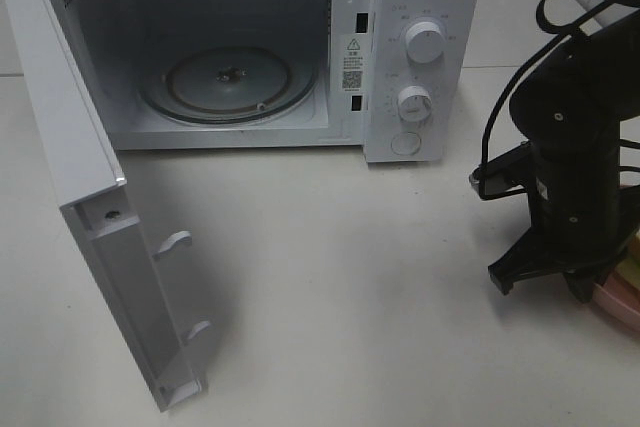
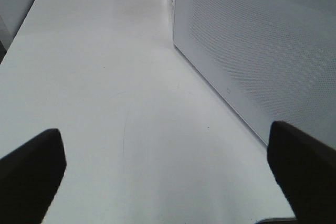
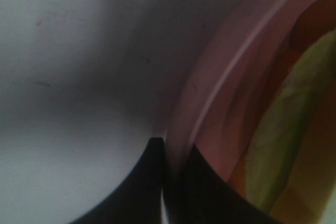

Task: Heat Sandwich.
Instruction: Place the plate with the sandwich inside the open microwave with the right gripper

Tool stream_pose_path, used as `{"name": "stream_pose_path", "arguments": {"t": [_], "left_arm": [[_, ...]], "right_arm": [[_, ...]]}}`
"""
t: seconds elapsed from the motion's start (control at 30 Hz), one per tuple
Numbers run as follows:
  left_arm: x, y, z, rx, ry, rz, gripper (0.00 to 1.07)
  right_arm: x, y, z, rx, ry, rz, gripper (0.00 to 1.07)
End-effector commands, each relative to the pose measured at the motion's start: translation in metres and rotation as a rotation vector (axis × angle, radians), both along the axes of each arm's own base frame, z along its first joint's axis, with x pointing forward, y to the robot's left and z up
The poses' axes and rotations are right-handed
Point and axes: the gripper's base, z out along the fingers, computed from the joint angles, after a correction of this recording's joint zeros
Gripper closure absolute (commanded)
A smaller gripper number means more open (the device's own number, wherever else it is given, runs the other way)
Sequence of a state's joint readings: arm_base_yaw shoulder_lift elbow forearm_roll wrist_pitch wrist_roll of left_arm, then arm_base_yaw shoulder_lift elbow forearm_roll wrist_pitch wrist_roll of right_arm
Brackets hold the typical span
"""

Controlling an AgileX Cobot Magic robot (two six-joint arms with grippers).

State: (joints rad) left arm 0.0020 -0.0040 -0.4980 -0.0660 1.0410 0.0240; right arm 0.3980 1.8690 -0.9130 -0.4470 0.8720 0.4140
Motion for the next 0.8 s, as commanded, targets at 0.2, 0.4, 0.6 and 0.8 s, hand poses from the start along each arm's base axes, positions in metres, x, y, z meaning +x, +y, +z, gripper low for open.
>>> {"name": "stream_pose_path", "arguments": {"t": [0.2, 0.4, 0.6, 0.8], "left_arm": [[-0.003, 0.000, 0.000, -0.003, -0.023, -0.002, 0.07], [-0.003, 0.000, 0.000, -0.003, -0.023, -0.002, 0.07], [-0.003, 0.000, 0.000, -0.003, -0.023, -0.002, 0.07], [-0.003, 0.000, 0.000, -0.003, -0.023, -0.002, 0.07]], "right_arm": [[-0.009, 0.006, 0.026, -0.027, -0.042, 0.046, 1.07], [-0.022, -0.001, 0.038, -0.033, -0.059, 0.038, 1.07], [-0.040, -0.003, 0.046, -0.023, -0.074, 0.054, 1.07], [-0.057, 0.001, 0.057, -0.004, -0.110, 0.094, 1.07]]}}
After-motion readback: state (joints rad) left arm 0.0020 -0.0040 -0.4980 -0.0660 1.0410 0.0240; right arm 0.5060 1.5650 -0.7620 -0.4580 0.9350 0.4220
